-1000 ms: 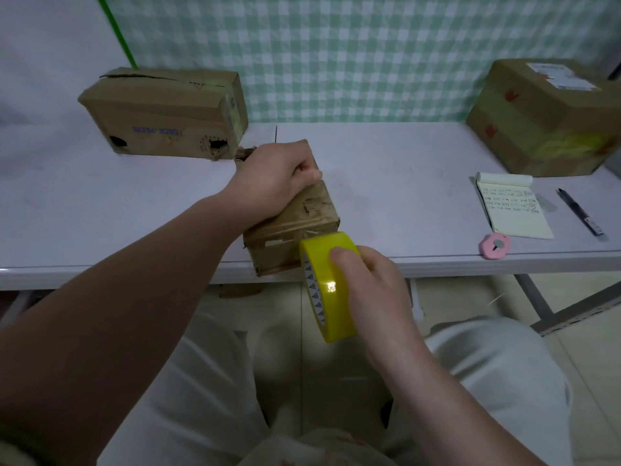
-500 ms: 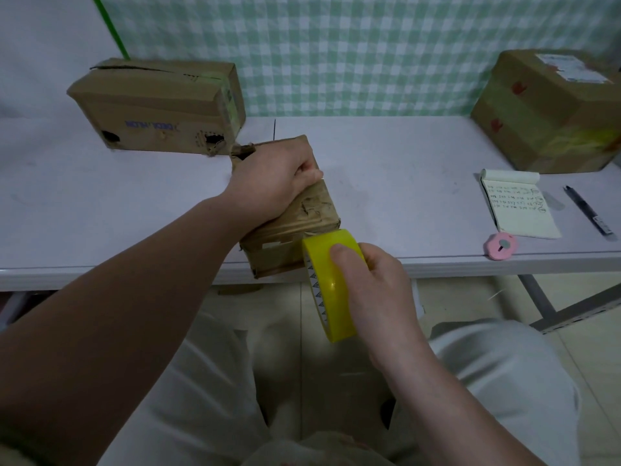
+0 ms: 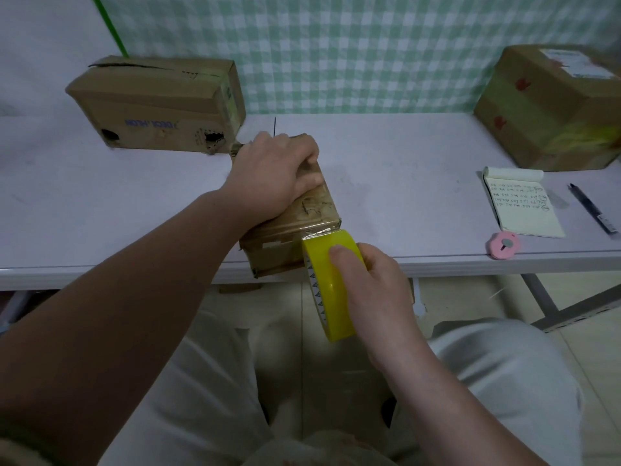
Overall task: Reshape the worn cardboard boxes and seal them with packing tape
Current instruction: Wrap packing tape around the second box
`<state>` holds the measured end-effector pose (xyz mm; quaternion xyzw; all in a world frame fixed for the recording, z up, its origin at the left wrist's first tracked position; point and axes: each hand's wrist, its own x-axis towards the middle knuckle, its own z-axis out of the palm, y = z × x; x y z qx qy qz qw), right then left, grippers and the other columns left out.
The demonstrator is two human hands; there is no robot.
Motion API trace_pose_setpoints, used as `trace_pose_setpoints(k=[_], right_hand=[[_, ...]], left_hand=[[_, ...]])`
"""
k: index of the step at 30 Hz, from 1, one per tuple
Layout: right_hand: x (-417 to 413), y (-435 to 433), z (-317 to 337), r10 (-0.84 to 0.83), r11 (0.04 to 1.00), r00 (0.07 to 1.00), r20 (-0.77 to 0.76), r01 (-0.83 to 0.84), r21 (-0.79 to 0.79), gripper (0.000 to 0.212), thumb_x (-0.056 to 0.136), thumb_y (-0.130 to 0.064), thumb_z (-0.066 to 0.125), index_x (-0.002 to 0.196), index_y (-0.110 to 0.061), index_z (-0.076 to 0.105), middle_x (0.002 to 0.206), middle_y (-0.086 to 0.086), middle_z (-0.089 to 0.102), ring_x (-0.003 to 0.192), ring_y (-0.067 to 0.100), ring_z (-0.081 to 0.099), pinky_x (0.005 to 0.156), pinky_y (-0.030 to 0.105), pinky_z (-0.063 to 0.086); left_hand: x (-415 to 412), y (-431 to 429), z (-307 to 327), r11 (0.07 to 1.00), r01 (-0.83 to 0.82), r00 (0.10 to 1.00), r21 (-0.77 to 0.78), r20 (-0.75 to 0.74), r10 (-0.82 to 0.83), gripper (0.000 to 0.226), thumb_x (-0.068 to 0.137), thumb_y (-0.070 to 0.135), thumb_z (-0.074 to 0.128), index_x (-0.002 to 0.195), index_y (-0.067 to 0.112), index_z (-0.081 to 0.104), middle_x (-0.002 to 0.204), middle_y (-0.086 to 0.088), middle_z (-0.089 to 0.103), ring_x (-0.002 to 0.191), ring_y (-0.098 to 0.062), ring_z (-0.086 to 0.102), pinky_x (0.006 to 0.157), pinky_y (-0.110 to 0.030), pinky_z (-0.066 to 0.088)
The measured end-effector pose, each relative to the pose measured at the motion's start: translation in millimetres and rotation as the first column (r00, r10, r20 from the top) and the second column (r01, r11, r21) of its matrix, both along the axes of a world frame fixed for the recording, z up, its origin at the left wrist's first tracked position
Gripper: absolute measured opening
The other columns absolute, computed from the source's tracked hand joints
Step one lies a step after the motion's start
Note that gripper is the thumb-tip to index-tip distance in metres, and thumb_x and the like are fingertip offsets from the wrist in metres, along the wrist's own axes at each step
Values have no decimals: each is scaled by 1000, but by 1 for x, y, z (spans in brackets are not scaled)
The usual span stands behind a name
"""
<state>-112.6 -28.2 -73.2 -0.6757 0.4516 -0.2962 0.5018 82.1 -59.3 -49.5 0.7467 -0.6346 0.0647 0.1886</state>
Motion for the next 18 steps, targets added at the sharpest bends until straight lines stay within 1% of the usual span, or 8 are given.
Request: trace_pose_setpoints(k=[2, 4, 7, 10, 12, 14, 16, 18], right_hand=[[1, 0, 0, -2, 1000, 1000, -7, 2, -5, 46, 73, -48, 43, 72, -1, 46, 59, 0, 39, 55, 12, 37, 51, 29, 31], [1, 0, -1, -3, 1000, 1000, -5, 3, -6, 46, 73, -47, 43, 72, -1, 46, 58, 0, 39, 54, 12, 37, 51, 29, 30], [1, 0, 0, -8, 1000, 1000, -8, 8, -8, 47, 73, -47, 43, 73, 0, 46, 60, 2, 39, 55, 13, 37, 51, 29, 29], [0, 0, -1, -8, 1000, 1000, 2, 8, -1, 48, 72, -47, 45, 73, 1, 45, 60, 3, 37, 56, 14, 35, 52, 30, 28], [-1, 0, -1, -7, 1000, 1000, 6, 7, 3, 47, 72, -46, 46, 70, 1, 42, 59, 1, 34, 55, 13, 33, 51, 29, 27], [-1, 1, -2, -10, 1000, 1000, 16, 10, 10, 46, 72, -46, 47, 68, -1, 41, 56, -1, 32, 53, 12, 32, 48, 27, 27], [-1, 0, -2, -12, 1000, 999, 33, 12, 22, 41, 72, -45, 47, 64, -5, 40, 55, -3, 31, 52, 11, 31, 47, 27, 26], [-1, 0, -3, -11, 1000, 1000, 28, 10, 22, 34, 72, -44, 47, 61, -13, 40, 54, -4, 30, 52, 11, 31, 48, 28, 26]], left_hand=[[-1, -2, 1, 997, -60, 998, 51, -5, 61, 26, 93, 46, 48, 104, 23, 48, 94, 1, 39, 92, -19, 31, 78, -33, 25], [-1, -4, 0, 993, -93, 995, 68, -42, 96, 24, 95, 44, 46, 102, 22, 48, 96, 0, 38, 93, -19, 30, 79, -33, 25], [1, -7, -2, 988, -152, 987, 38, -44, 154, 22, 97, 34, 45, 102, 13, 50, 96, -5, 39, 92, -22, 34, 74, -33, 28], [7, -8, 0, 977, -210, 976, -49, 47, 212, 23, 100, 21, 40, 99, 4, 54, 97, -12, 49, 96, -29, 44, 72, -37, 34], [4, -2, 7, 984, -113, 992, -135, 33, 119, 31, 100, 20, 34, 99, 3, 60, 98, -14, 58, 96, -32, 50, 80, -37, 36], [-7, 14, 15, 980, 93, 994, -178, -43, -103, 35, 99, 22, 34, 109, 8, 65, 108, -9, 65, 104, -27, 55, 89, -31, 36], [-19, 35, 17, 945, 307, 941, -110, -109, -319, 42, 98, 27, 33, 125, 10, 60, 126, -7, 62, 121, -22, 52, 101, -28, 34], [-24, 54, 12, 880, 474, 874, 46, -152, -462, 52, 99, 35, 26, 139, 9, 46, 144, -7, 46, 138, -19, 36, 114, -37, 22]])
